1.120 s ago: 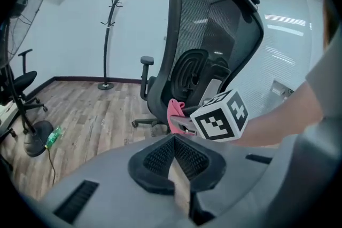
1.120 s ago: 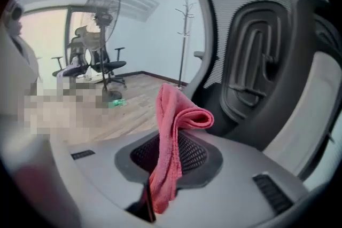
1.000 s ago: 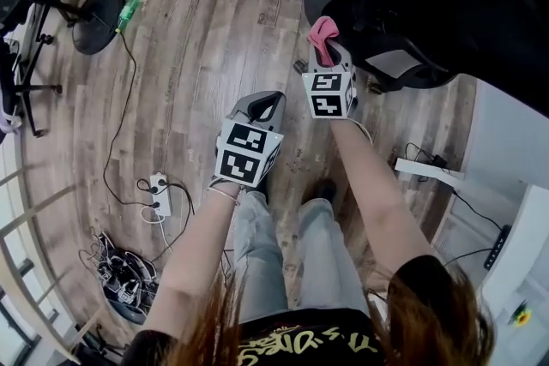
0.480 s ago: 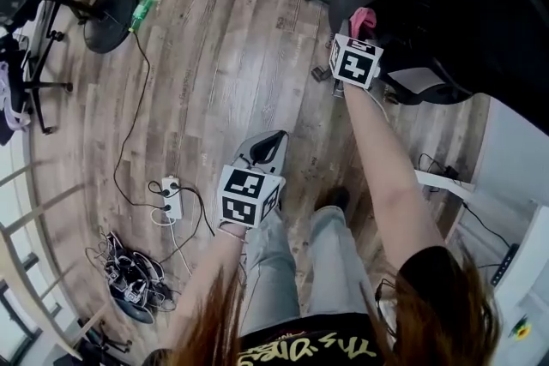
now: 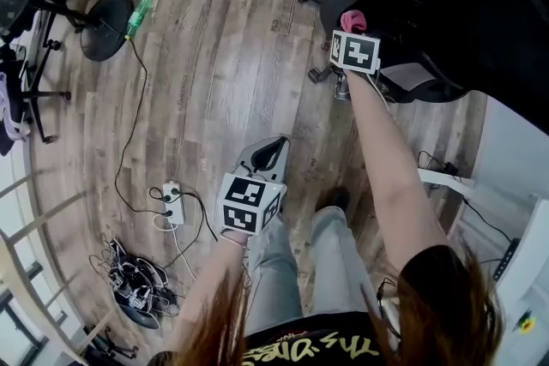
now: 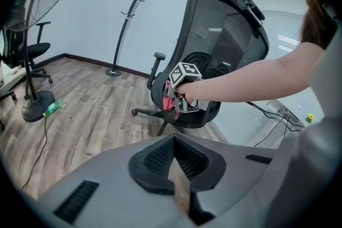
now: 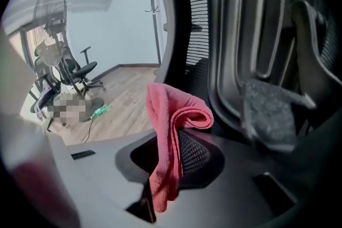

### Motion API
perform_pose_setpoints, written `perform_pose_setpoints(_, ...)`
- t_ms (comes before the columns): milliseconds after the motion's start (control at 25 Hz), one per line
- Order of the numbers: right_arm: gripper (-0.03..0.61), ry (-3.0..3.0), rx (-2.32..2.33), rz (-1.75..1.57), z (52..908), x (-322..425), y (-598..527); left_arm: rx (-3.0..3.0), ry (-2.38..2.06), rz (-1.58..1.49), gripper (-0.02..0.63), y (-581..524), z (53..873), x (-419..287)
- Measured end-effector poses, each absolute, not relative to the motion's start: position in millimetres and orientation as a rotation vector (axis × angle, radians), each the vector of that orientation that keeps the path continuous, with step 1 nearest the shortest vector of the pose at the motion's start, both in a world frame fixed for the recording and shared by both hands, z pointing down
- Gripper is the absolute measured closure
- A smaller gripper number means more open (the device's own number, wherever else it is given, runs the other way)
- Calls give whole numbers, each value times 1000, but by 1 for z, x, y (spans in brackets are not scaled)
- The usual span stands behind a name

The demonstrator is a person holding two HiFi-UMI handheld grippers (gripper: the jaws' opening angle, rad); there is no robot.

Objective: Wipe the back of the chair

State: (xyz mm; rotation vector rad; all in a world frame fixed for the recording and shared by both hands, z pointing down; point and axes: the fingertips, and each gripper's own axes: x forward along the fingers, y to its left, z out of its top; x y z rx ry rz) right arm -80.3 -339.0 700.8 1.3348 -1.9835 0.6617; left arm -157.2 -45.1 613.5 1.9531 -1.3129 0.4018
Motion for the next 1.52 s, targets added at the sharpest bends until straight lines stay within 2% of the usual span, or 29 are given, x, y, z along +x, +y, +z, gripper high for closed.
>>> perform_pose_setpoints(320, 518, -1977, 1289, 794, 713, -70, -311, 1963, -1306, 423, 620, -42, 610, -155)
perform_pose_setpoints(600, 518, -2284, 1007, 539, 708, -60, -218, 2005, -1272, 431, 620, -43, 601, -132)
perform_pose_setpoints(720, 518, -2363, 1052, 503, 698, -16, -183, 2028, -1255, 435, 620, -46, 596, -116)
perform_pose_setpoints(840, 518, -2298, 1142, 501, 701, 61, -169, 2055, -1230, 450, 620, -50, 592, -92)
perform_pose_setpoints(1000, 518, -2095, 1332, 436, 694, 181, -185, 2092, -1191, 453, 620, -58, 588, -50)
perform_pose_setpoints(1120, 518, -1916, 1371, 355, 688, 243, -211, 2109, -1168, 451, 620, -65, 587, -22)
perform_pose_setpoints(1240, 518, -1783, 1284, 250, 688, 268, -234, 2124, -1144, 463, 620, -68, 587, 1)
perform_pose_setpoints(1520, 518, -1644, 1169, 100, 695, 254, -250, 2130, -1109, 508, 620, -69, 593, 23)
